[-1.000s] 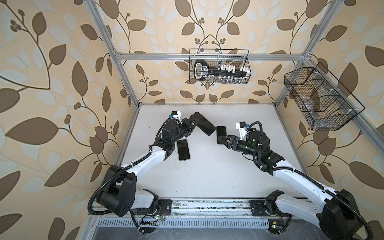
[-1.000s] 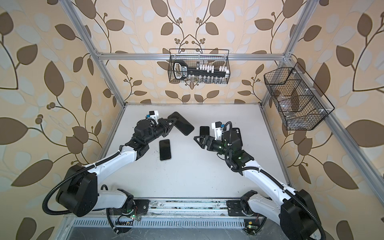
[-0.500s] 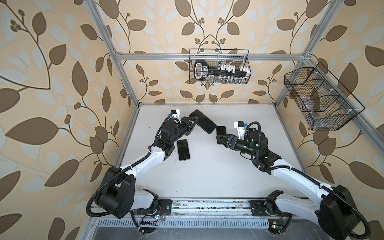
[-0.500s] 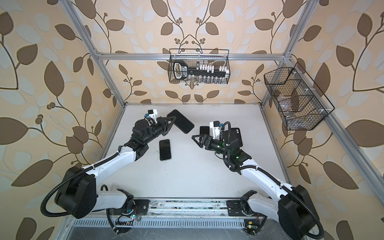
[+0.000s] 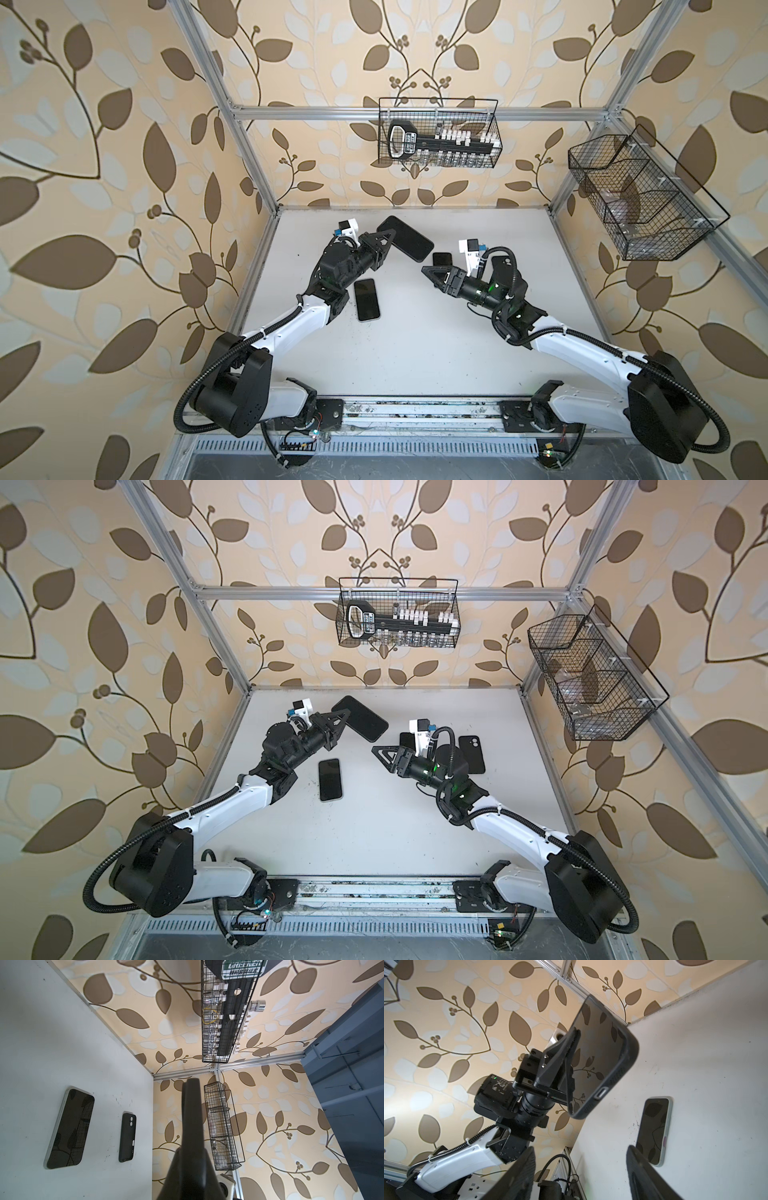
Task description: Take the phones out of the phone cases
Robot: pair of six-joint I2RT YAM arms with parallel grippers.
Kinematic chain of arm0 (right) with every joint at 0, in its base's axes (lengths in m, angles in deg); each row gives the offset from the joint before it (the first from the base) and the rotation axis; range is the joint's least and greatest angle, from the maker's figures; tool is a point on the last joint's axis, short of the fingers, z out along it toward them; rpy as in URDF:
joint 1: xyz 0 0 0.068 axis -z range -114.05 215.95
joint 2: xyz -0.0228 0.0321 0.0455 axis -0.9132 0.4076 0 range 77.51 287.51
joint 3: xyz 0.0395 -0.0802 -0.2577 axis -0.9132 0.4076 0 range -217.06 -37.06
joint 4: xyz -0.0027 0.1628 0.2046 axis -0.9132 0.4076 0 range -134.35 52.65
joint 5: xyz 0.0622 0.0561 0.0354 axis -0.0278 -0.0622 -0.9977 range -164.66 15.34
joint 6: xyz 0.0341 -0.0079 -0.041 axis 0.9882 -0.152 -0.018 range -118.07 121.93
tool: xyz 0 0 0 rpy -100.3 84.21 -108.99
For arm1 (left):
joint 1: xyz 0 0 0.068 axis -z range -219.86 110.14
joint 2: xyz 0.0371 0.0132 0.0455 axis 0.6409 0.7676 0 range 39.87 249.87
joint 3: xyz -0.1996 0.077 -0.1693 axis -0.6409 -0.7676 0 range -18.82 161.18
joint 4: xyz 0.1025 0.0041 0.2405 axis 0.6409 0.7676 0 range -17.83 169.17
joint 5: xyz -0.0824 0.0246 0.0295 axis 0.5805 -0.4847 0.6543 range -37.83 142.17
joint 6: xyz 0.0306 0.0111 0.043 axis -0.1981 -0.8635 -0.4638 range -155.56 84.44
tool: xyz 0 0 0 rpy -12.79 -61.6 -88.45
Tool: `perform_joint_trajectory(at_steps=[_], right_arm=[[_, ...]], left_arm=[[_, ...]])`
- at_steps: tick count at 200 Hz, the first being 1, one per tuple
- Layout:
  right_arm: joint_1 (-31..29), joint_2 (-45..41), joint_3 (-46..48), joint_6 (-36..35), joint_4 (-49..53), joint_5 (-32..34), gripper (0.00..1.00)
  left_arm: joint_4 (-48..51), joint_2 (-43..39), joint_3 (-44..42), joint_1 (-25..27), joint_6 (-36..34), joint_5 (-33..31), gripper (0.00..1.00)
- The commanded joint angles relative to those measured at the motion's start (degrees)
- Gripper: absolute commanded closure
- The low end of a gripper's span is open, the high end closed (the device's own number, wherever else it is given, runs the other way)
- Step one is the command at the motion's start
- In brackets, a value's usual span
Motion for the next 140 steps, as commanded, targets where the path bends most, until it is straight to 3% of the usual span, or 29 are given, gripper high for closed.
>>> perform_joint_trajectory(at_steps=[1, 140], right_arm=[[-0.82, 1.03, -0.20, 1.67, -4.53, 3.35, 0.36], [-2.42, 6.98, -3.06, 3.15, -9.67, 4.53, 0.44]], left_arm=[[-8.15, -1.79, -0.01, -0.46, 1.69, -0.95, 1.00], [-9.66, -1.06, -0.71, -0.46, 2.77, -0.76, 1.00]])
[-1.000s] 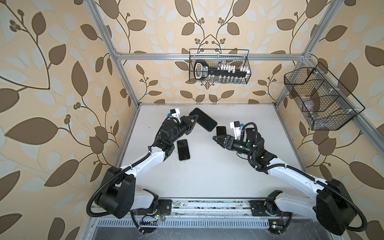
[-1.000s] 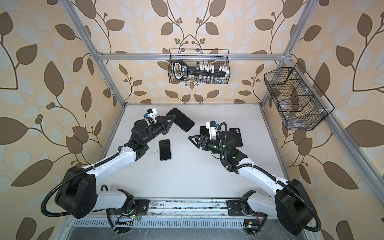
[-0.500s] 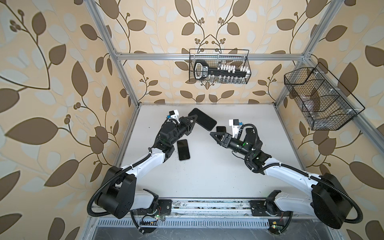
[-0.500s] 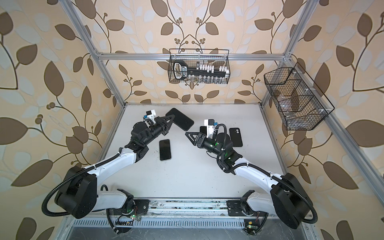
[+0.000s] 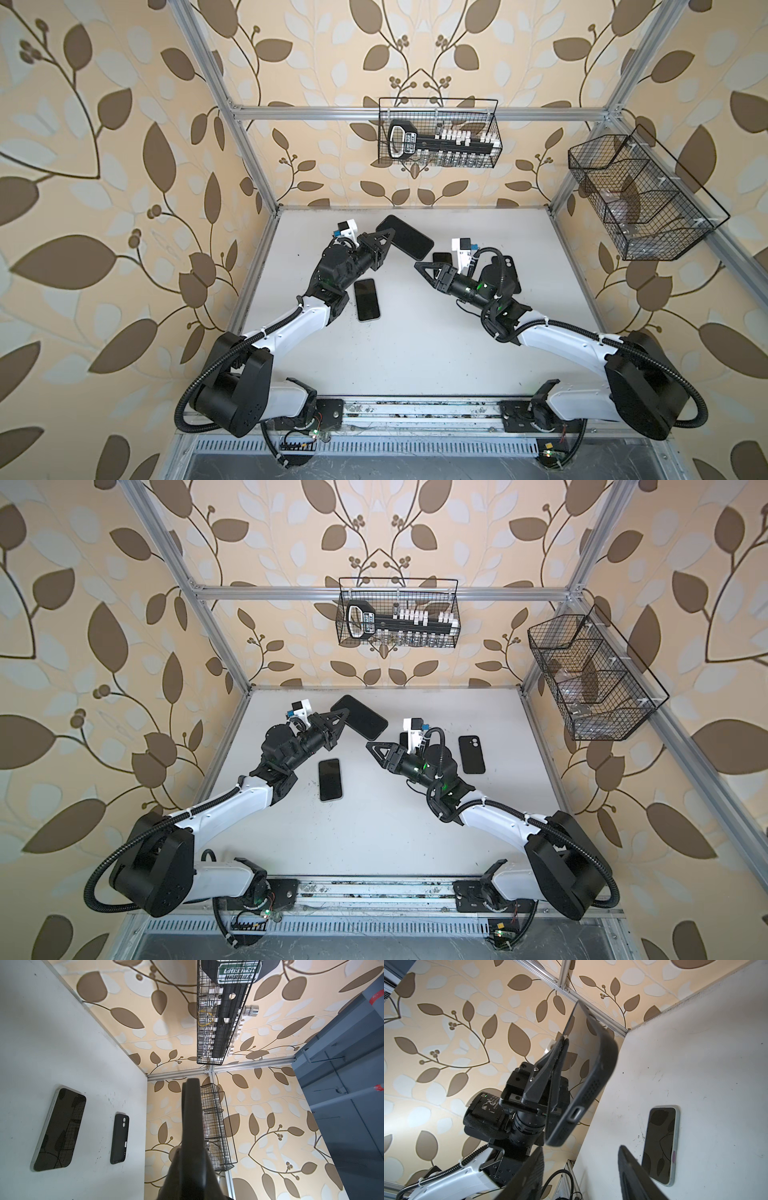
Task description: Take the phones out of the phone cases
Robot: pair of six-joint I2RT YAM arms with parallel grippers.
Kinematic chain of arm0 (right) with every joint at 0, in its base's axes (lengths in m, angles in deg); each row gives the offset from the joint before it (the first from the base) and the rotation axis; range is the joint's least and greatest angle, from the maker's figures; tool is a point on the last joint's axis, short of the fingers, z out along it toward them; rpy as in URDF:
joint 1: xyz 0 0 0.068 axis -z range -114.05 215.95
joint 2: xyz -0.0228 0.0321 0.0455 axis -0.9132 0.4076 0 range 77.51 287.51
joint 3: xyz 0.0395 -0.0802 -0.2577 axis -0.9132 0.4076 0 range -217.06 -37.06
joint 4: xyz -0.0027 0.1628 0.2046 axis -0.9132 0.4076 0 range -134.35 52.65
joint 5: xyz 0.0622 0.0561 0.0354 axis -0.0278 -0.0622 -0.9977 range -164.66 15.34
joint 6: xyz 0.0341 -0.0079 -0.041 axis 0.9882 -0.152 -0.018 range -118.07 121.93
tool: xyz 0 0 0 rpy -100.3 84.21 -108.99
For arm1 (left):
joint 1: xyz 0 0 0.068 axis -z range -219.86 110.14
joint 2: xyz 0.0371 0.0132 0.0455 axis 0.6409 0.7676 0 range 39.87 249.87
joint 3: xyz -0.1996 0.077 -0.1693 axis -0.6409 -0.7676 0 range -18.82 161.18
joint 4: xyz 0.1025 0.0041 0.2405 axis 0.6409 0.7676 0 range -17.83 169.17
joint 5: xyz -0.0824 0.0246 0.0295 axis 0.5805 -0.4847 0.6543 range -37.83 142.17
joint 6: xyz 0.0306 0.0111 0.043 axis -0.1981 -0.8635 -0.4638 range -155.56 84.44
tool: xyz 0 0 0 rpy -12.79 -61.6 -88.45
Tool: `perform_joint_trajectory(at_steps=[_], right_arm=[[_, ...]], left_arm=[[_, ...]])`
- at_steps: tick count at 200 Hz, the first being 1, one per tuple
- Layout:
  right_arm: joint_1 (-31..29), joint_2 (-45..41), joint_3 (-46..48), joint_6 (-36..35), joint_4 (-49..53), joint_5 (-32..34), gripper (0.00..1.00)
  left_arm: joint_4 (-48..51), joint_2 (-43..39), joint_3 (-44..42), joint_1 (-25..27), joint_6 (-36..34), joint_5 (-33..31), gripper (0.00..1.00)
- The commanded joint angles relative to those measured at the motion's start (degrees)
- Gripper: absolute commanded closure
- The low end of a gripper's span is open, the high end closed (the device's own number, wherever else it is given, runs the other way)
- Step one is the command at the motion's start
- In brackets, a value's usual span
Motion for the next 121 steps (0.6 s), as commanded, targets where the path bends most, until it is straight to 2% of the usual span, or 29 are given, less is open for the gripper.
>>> perform_joint_trajectory(at_steps=[1, 121], right_arm=[[-0.37, 0.17, -1.70, 0.35, -2.52, 0.60, 0.44], [-0.20, 1.21, -2.06, 0.72, -3.58, 0.11, 0.46]], left_arm=[[-6.71, -1.06, 0.13, -0.46, 0.65, -0.70, 1.00], [-6.09, -1.98, -0.40, -0.46, 0.56, -1.33, 1.00]])
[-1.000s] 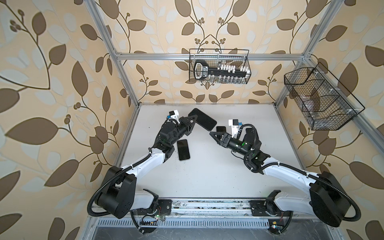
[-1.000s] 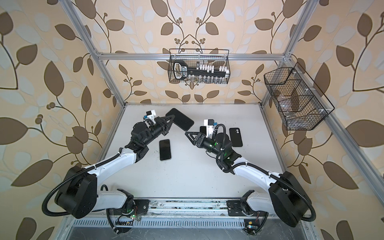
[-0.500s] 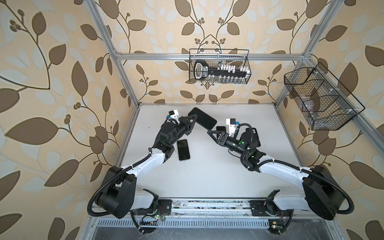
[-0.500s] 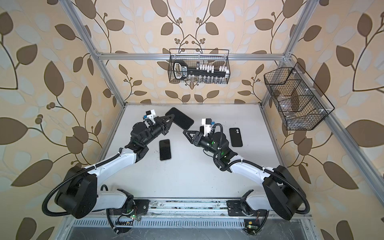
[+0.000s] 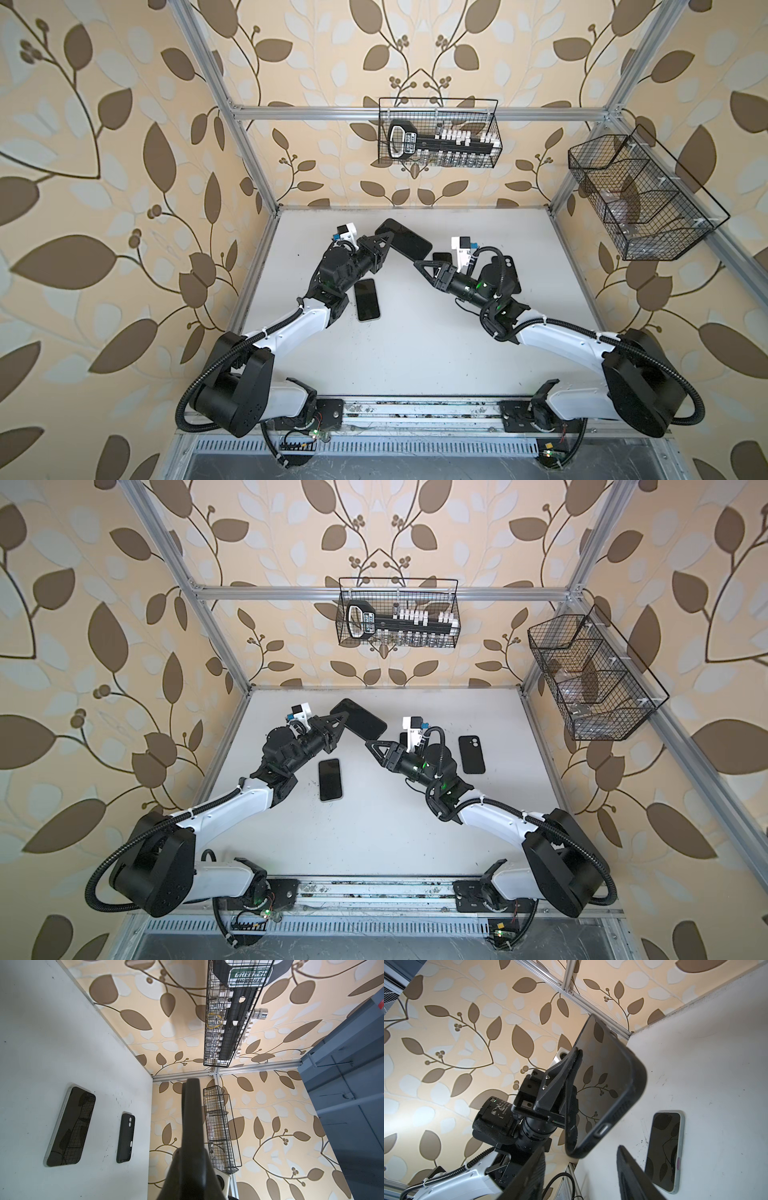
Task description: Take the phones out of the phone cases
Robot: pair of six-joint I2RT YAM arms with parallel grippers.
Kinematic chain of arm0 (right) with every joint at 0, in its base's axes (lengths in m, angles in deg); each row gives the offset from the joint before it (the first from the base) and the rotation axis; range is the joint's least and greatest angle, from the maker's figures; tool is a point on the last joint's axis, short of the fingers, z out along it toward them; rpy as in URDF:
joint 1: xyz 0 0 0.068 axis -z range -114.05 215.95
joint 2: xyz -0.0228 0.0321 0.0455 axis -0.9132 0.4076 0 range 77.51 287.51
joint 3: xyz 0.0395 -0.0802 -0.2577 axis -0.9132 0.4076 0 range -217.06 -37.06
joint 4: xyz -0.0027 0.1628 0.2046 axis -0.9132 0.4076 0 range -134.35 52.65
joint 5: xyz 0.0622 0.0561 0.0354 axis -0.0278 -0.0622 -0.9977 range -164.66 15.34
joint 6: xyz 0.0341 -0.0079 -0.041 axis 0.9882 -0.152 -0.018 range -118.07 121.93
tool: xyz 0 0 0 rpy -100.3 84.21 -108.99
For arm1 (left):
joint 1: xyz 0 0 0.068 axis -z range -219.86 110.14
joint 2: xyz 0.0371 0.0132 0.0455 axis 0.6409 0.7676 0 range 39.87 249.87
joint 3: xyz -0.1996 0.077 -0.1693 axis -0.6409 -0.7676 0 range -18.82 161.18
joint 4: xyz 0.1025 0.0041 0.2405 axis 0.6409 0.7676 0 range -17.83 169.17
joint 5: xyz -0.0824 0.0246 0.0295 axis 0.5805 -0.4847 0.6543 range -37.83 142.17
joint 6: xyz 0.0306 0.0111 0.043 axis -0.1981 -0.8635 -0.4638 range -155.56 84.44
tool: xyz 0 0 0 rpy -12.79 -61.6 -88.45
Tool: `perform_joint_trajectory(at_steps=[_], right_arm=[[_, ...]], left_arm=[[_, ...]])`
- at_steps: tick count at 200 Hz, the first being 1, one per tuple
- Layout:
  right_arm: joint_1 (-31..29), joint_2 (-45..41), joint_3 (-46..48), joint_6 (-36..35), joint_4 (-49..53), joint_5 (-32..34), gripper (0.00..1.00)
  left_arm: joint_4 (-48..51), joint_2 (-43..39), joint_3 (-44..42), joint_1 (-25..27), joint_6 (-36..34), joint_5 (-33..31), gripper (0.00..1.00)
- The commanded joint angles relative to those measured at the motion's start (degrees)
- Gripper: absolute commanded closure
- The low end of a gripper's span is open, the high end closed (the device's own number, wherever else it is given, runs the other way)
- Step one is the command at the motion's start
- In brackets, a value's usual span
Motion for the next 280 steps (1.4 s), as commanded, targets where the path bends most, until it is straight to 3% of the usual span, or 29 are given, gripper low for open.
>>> perform_joint_trajectory(at_steps=[1, 135, 280], right_arm=[[-0.15, 0.26, -1.80, 0.51, -1.92, 0.14, 0.46], [0.82, 0.00, -2.20, 0.26, -0.95, 0.05, 0.48], [-0.21, 3.51, -5.27, 1.27, -2.67, -0.74, 0.62]], left_arm=[[-6.24, -2.01, 1.15, -0.46, 0.56, -0.30, 1.00], [-8.15, -0.63, 1.22, -0.46, 1.09, -0.39, 1.00], [-9.29, 0.72, 1.55, -0.48, 1.70, -0.21, 1.00]])
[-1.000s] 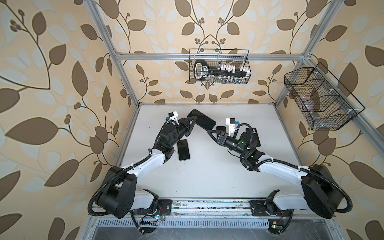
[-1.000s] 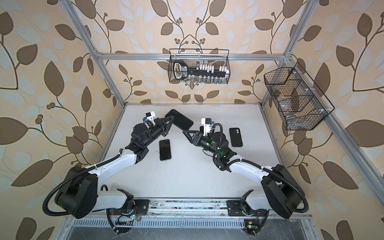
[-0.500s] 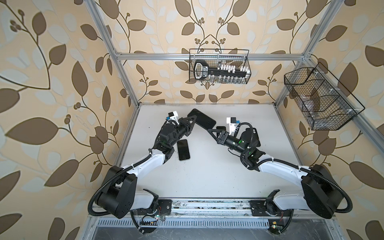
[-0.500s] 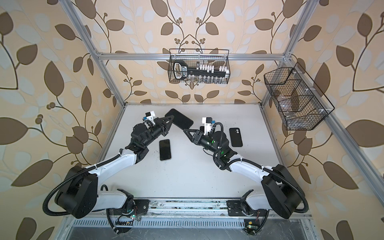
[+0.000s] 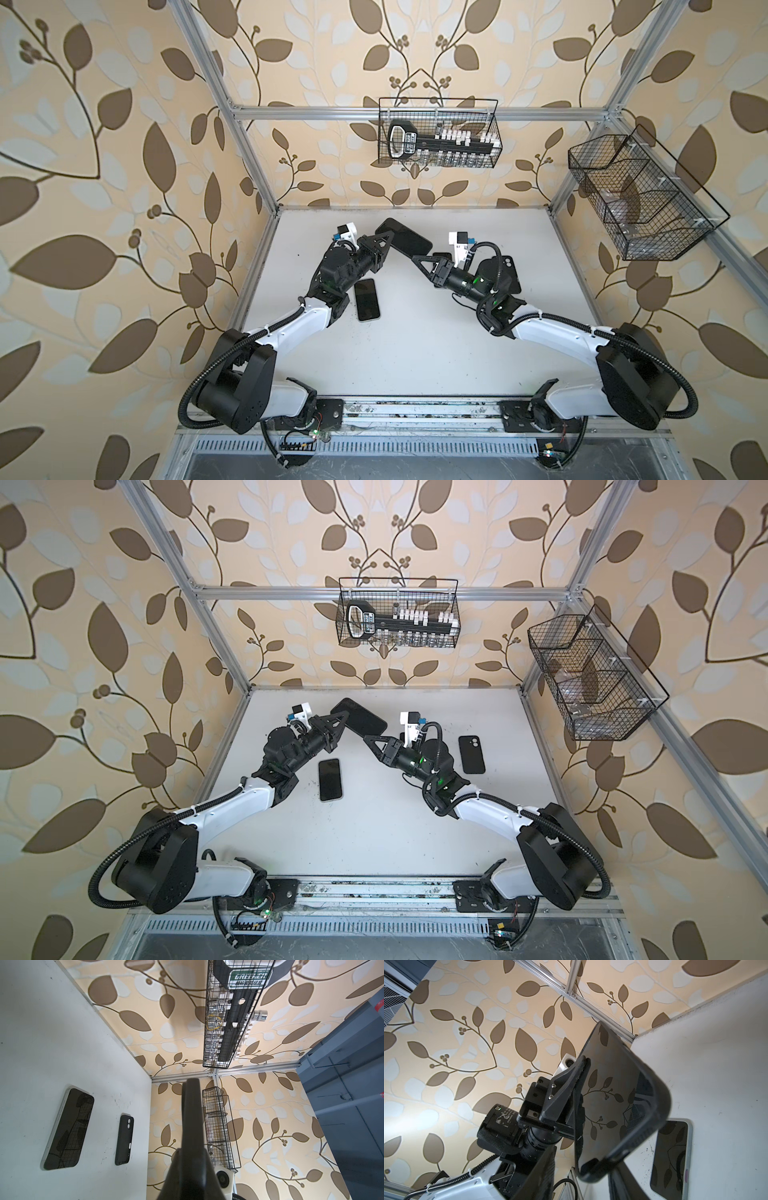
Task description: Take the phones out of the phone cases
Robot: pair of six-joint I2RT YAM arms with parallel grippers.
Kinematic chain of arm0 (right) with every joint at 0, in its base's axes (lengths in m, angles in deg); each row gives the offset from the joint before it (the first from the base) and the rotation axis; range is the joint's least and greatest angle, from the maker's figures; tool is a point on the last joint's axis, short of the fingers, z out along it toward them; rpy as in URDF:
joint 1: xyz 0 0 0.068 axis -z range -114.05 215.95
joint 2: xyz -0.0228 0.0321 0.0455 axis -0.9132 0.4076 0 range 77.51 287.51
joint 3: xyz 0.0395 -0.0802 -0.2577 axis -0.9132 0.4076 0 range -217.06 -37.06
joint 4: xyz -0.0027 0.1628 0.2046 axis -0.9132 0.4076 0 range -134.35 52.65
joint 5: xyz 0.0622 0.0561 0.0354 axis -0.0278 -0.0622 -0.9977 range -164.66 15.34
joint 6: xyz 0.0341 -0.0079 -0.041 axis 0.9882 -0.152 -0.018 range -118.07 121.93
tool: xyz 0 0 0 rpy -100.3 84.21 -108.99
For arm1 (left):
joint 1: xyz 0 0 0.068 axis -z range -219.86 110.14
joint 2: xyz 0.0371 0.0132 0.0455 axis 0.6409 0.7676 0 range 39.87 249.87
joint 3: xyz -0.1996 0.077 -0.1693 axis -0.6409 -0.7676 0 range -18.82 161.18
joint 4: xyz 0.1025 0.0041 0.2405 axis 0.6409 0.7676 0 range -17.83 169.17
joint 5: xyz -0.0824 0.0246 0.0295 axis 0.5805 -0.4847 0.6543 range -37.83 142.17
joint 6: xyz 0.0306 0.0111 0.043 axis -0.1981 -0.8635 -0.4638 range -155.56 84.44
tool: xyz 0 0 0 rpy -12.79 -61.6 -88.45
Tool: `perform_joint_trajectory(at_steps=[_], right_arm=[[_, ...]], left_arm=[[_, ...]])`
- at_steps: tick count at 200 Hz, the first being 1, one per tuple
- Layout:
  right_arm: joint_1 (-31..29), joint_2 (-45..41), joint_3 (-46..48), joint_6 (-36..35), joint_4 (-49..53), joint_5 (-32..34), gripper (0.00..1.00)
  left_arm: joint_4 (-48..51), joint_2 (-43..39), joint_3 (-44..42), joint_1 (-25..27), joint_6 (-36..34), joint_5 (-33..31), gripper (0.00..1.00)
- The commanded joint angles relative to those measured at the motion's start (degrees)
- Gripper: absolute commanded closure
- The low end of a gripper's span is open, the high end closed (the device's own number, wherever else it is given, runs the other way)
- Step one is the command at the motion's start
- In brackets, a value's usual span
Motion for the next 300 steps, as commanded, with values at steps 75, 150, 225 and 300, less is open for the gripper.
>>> perform_joint_trajectory(at_steps=[75, 150, 225, 300], right_arm=[[-0.69, 2.47, -2.95, 1.09, -2.97, -0.77, 0.78], [-0.73, 3.27, -3.04, 0.41, -2.62, -0.51, 0.91], [-1.17, 3.30, -2.48, -6.78, -0.36, 0.71, 0.96], [-3.68, 0.06, -0.69, -23.26, 5.61, 6.98, 0.95]], left_arm=[[-8.38, -0.21, 1.41, -0.46, 1.39, -0.19, 1.00], [-8.40, -0.33, 1.73, -0.46, 1.93, -0.19, 1.00], [-5.50, -0.46, 1.98, -0.46, 5.85, -0.72, 1.00], [1.28, -2.48, 3.18, -0.46, 10.91, -1.08, 1.00]])
